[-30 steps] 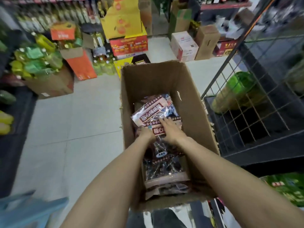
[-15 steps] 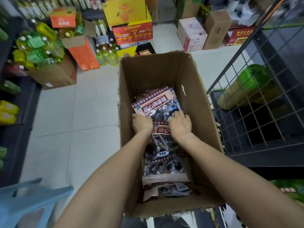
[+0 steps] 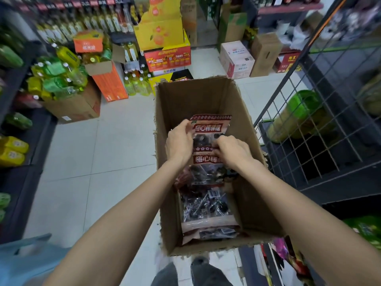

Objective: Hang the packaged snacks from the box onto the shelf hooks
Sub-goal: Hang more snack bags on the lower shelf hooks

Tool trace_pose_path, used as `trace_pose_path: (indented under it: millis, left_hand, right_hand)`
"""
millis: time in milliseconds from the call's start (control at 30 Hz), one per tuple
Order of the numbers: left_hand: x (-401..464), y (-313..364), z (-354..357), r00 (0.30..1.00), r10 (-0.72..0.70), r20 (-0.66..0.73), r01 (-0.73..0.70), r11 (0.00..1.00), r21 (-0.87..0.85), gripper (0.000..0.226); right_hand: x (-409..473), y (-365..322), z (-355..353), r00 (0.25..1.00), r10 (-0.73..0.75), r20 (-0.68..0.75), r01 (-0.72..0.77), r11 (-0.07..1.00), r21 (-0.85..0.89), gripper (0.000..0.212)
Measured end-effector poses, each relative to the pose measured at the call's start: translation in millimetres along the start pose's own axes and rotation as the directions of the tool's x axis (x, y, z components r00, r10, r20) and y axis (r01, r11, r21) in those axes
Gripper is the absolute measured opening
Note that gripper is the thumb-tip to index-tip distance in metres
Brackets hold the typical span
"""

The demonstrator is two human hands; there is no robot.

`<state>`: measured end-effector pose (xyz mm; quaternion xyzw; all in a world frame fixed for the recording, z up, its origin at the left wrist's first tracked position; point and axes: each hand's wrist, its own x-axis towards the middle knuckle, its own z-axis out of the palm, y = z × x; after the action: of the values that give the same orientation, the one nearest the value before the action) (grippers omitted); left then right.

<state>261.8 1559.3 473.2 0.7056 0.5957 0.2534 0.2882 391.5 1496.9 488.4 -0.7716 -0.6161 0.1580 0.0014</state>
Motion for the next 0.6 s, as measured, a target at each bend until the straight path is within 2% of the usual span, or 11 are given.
trace_pose_path:
  millis: [67, 167, 300, 467, 600]
  left_hand:
    - [-4, 3, -14, 0.998, 0.065, -0.008, -0.065, 0.997, -0.033, 0.008]
    - [-15, 12, -37, 0.990, 0.134, -0.044, -0.138, 0.984, -0.112, 0.011]
    - [-36, 36, -74, 0.963, 0.240, -0.123, -0.264, 0.933, -0.246, 0.013]
    - [-75, 72, -122, 0.848, 0.511, -0.141, -0.528, 0.794, -0.300, 0.013]
    - [-119, 102, -144, 0.751, 0.620, -0.227, -0.660, 0.700, -0.273, 0.016]
  right_hand:
    - [-13, -1, -10, 0.998, 0.034, -0.048, -0.031, 0.998, 0.058, 0.022]
    - [-36, -8, -33, 0.982, 0.098, -0.162, -0.069, 0.982, 0.176, 0.016]
    - [-76, -21, -67, 0.901, 0.202, -0.383, -0.098, 0.957, 0.274, 0.016]
    - [-149, -44, -101, 0.692, 0.358, -0.627, -0.099, 0.907, 0.409, 0.019]
    - [-219, -56, -120, 0.504, 0.459, -0.732, -0.147, 0.880, 0.451, 0.019]
